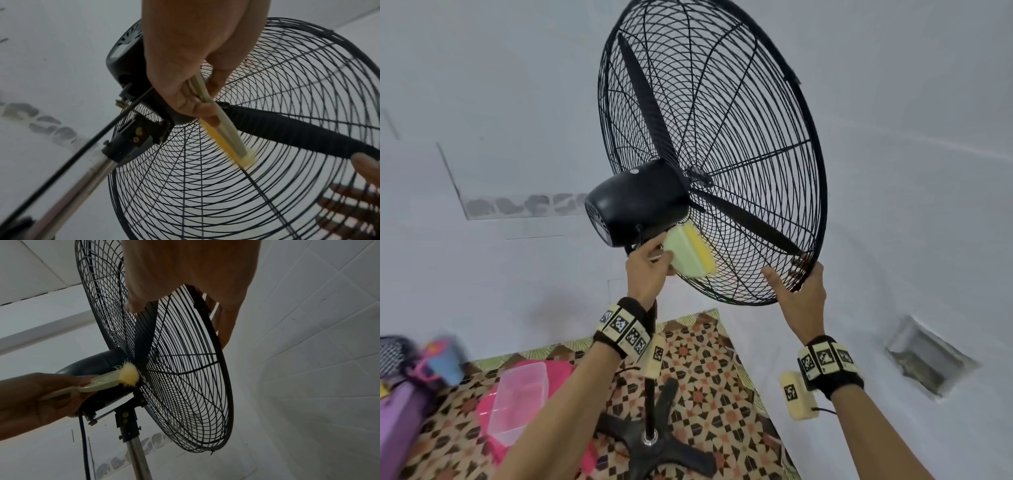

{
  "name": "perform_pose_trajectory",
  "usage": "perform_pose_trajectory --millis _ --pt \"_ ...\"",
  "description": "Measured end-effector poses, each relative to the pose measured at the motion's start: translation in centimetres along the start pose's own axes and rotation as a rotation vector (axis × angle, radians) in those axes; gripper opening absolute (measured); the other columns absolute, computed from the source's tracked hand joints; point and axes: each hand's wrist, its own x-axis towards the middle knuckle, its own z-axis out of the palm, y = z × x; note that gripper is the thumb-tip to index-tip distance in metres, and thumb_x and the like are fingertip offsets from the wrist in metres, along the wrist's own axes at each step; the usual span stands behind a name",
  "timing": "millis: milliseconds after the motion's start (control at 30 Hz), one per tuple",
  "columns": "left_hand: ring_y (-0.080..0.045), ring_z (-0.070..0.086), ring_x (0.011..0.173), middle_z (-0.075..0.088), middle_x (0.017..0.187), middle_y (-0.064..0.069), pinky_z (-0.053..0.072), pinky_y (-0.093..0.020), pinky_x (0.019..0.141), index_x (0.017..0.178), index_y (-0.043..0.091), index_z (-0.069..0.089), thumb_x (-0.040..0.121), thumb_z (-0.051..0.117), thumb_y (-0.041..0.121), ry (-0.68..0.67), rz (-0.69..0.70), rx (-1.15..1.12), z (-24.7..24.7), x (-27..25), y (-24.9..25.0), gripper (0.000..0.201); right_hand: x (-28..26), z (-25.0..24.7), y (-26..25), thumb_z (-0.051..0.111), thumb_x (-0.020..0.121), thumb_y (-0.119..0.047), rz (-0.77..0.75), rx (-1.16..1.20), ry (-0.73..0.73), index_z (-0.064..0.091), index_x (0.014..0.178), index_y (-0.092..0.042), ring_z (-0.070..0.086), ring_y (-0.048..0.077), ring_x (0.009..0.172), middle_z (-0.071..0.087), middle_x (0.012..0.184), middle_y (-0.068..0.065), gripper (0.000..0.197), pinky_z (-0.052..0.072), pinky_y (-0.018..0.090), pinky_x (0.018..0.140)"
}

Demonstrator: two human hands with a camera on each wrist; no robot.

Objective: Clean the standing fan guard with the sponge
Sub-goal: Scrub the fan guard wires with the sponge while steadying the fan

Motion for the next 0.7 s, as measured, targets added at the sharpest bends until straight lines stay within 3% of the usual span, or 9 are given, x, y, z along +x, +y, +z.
perform_pose_trajectory --millis 67,167,300,500,600,700 --pt "-0.026 0.07 0.103 0.069 0.121 -0.011 0.065 -0.029 0.071 0.142 0.01 0.063 0.098 0.063 0.0 0.08 -0.032 -0.042 0.7 0.3 0.3 0.045 -0.1 0.1 -0.1 0.083 0.075 -0.064 -0.004 0.003 -0.002 0.048 0.129 -0.028 0.063 0.01 0.113 0.064 0.124 -0.007 0.074 0.051 0.029 0.094" --pt "-0.03 0.068 0.112 0.067 0.127 -0.014 0.066 -0.042 0.078 0.144 0.013 0.062 0.099 0.062 0.001 0.045 -0.064 -0.059 2.0 -0.1 0.6 0.047 -0.3 0.2 -0.2 0.083 0.075 -0.063 0.003 0.021 0.004 0.048 0.131 -0.025 0.064 0.009 0.113 0.064 0.124 -0.007 0.077 0.052 0.029 0.094" --pt "-0.032 0.067 0.113 0.065 0.124 -0.016 0.065 -0.032 0.073 0.144 0.01 0.061 0.099 0.062 -0.003 -0.132 -0.114 -0.069 1.7 -1.2 0.1 0.047 -0.4 -0.3 -0.2 0.083 0.076 -0.063 0.01 0.016 -0.002 0.046 0.135 -0.025 0.062 0.009 0.114 0.063 0.126 -0.008 0.079 0.05 0.028 0.095" --pt "-0.019 0.069 0.106 0.065 0.126 -0.01 0.064 -0.03 0.074 0.143 0.012 0.062 0.101 0.058 -0.002 0.076 -0.055 -0.117 2.2 -1.0 0.7 0.045 -0.5 0.2 -0.6 0.083 0.076 -0.063 0.009 0.02 0.0 0.046 0.138 -0.022 0.061 0.01 0.116 0.062 0.129 -0.007 0.084 0.049 0.027 0.096" --pt "-0.027 0.067 0.112 0.063 0.133 -0.015 0.065 -0.034 0.074 0.144 0.009 0.061 0.1 0.06 -0.002 -0.042 -0.073 -0.072 2.3 -0.9 0.8 0.045 -0.5 0.0 -0.5 0.084 0.076 -0.06 0.027 0.035 0.013 0.046 0.14 -0.021 0.061 0.009 0.115 0.062 0.13 -0.007 0.085 0.049 0.028 0.097" --pt "-0.031 0.068 0.111 0.065 0.126 -0.016 0.064 -0.031 0.071 0.142 0.008 0.063 0.099 0.062 -0.003 -0.127 -0.081 -0.061 1.6 -1.4 0.5 0.044 -0.7 -0.3 -0.5 0.083 0.077 -0.059 0.023 0.027 0.003 0.045 0.14 -0.02 0.061 0.004 0.112 0.062 0.129 -0.008 0.083 0.049 0.024 0.095"
